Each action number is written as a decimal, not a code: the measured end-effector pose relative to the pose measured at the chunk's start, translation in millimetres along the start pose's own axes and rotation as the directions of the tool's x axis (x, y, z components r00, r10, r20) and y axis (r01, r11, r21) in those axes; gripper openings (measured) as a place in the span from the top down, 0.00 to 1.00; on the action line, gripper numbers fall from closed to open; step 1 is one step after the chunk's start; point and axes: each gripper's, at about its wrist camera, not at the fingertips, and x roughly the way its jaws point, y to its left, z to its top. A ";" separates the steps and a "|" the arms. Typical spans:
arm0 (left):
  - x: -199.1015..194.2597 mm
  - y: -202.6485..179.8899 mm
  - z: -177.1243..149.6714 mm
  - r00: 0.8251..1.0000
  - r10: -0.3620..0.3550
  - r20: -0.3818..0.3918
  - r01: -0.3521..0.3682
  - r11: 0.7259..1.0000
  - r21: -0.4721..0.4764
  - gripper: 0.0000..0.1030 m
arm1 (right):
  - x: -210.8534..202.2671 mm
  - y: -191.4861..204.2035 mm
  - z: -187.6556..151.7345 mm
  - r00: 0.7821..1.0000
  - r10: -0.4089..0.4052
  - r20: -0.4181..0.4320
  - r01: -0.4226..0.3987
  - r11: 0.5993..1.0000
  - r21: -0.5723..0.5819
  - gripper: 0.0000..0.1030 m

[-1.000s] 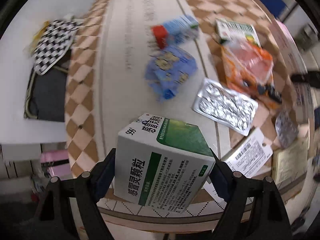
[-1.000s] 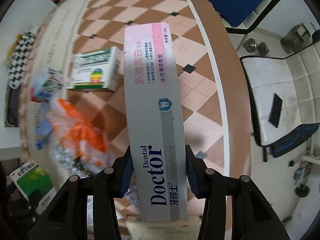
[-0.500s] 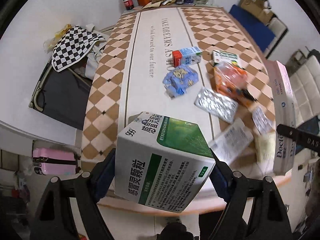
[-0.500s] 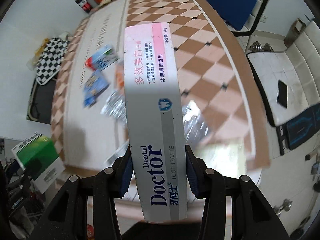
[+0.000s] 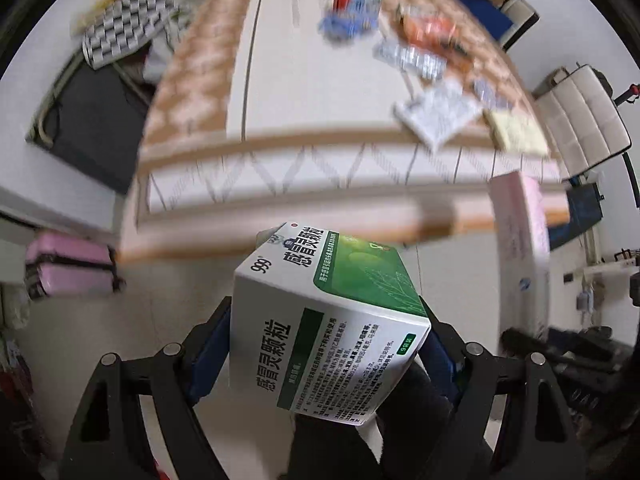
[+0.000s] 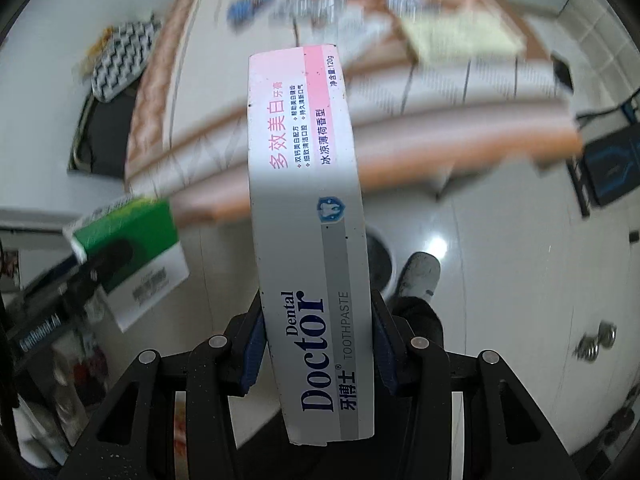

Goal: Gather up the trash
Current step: 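Carry both boxes to the trash bin and open both tools to drop them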

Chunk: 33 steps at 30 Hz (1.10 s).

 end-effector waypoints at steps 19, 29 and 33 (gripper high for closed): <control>366.6 0.5 -62.5 0.890 -0.212 -0.404 0.162 0.975 -0.155 0.17 | 345.5 -111.6 -105.3 0.910 -0.029 -0.414 0.070 0.994 0.084 0.53; 395.1 17.4 -83.4 0.950 -0.046 -0.310 0.012 0.994 -0.111 0.06 | 444.2 -119.0 -89.6 0.908 -0.108 -0.404 0.110 0.994 -0.018 0.10; 376.0 30.6 -91.6 0.961 0.004 -0.275 -0.038 0.992 -0.120 0.06 | 419.3 -117.6 -84.1 0.937 -0.182 -0.298 0.180 0.983 -0.035 0.00</control>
